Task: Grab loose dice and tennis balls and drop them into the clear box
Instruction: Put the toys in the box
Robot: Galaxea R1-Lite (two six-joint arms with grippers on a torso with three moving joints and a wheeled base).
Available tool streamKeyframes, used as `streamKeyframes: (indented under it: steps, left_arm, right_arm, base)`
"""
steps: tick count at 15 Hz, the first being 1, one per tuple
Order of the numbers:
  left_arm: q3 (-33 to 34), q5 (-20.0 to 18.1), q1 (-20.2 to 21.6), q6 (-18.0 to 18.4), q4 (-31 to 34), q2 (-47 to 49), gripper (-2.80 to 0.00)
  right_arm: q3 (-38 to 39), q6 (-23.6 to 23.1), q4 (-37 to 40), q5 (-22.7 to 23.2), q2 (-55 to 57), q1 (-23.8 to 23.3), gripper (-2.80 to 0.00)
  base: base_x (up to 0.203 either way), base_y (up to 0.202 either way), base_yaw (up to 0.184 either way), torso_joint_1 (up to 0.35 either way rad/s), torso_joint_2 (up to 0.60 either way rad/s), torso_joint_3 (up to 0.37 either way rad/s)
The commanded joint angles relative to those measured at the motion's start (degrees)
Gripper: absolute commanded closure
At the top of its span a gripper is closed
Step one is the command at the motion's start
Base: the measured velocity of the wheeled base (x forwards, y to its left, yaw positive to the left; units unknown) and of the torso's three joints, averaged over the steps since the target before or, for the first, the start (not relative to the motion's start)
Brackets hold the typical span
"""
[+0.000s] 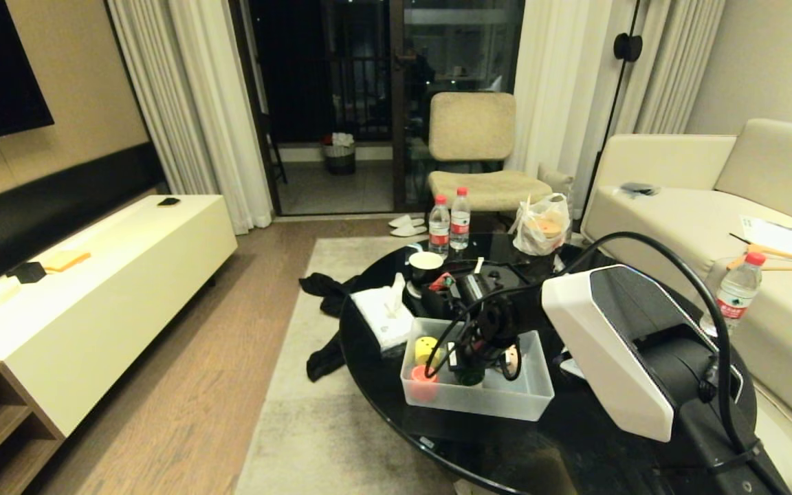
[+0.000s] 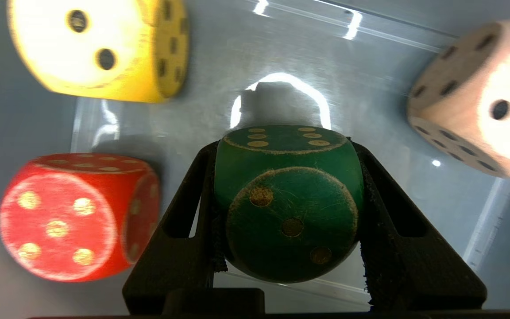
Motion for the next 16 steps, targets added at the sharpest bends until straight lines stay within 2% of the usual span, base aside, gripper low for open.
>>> streamKeyframes:
  steps: [1,16]
  left_arm:
    - [0.1,0.0,0.0,-0.1,0.0,0.0,0.00]
    - [0.1,0.0,0.0,-0.1,0.0,0.0,0.00]
  right_arm:
    - [1.2,0.1,0.1,-0.4,0.1,0.6,0.00]
    - [1.9,0.3,0.1,-2.5,0.6,1.0,0.00]
  base:
    - [0.000,0.000,0.000,0.000,0.00,0.000]
    - [0.000,0.000,0.000,0.000,0.00,0.000]
